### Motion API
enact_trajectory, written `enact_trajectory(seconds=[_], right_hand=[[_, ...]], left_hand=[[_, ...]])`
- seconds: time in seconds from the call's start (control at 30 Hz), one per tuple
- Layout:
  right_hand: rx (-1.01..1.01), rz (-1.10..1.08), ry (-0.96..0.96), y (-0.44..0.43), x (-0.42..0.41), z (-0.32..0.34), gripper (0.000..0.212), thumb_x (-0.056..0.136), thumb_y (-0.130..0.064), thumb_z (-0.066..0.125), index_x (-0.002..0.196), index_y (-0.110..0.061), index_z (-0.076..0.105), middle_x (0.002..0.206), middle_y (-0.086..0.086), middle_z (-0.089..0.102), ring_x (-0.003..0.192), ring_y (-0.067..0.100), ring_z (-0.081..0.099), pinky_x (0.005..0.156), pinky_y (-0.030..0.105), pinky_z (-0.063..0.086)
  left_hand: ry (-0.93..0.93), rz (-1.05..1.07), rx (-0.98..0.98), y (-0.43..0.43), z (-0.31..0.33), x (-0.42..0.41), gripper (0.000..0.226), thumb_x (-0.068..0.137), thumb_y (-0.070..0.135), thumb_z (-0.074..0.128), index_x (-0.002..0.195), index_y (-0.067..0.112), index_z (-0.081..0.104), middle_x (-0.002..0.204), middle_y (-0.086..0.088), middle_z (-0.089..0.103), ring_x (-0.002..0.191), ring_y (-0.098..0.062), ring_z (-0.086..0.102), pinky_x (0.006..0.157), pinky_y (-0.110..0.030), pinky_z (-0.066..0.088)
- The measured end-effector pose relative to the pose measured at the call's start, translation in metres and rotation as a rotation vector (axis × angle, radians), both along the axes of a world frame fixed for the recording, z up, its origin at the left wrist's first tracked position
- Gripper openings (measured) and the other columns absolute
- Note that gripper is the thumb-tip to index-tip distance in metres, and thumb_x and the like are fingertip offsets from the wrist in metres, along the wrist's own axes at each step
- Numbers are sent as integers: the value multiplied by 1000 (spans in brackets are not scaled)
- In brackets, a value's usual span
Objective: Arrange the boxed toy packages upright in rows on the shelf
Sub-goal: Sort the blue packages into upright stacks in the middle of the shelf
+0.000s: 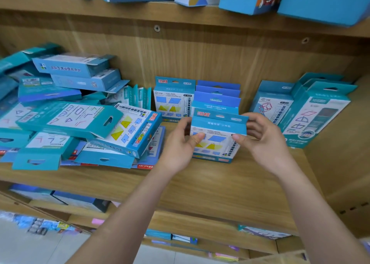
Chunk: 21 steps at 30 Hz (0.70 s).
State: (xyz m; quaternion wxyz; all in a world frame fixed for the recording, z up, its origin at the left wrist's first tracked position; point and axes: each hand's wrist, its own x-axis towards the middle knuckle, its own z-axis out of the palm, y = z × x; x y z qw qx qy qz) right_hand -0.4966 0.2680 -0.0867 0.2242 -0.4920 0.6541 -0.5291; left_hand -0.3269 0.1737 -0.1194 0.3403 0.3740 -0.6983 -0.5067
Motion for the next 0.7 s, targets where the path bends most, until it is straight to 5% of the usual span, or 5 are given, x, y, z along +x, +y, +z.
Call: enact_trajectory(seconds=[0.1, 0.27, 0.4, 0.53, 0.7], right_hand=[[0, -38, 21, 16, -13, 2, 45, 78, 5, 70, 95, -32, 54, 90, -9, 65, 78, -7, 62, 74, 6, 45], [-1, -87, 19, 23, -19, 8, 39, 80, 3, 68, 95, -29, 52, 89, -10, 64, 75, -10, 61, 69, 3, 44], [-59, -44, 45, 7, 4, 25, 41, 80, 4, 69, 94, -30, 51, 88, -10, 65, 73, -7, 61, 70, 5, 45], [-190, 24, 28, -30, 38, 55, 39, 81, 3, 68, 93, -29, 50, 85, -12, 63, 70, -9, 60, 63, 6, 45], [-191, -13, 195, -76, 62, 82, 40, 79, -5, 73, 97, -32, 50, 91, -13, 63, 84, 5, 61, 81, 23, 51]], left_hand=[[-130, -43, -176, 15, 6, -2, 46, 87, 31, 65, 129, 22, 47, 120, 8, 63, 106, -10, 60, 92, -39, 50], [-675, 173, -993, 13, 41, 44, 62, 78, 28, 69, 135, 23, 44, 129, 0, 56, 120, -22, 48, 91, -39, 47], [-1323, 115, -807, -15, 50, 82, 81, 84, 49, 56, 146, 30, 8, 156, -7, 19, 141, -28, 18, 112, -49, 21], [-1328, 62, -774, -15, 50, 96, 85, 86, 48, 51, 149, 24, -1, 158, -8, 8, 143, -27, 15, 116, -46, 16], [-1323, 54, -799, -18, 52, 108, 82, 89, 48, 46, 150, 14, 3, 158, -11, 10, 144, -27, 16, 116, -44, 15]])
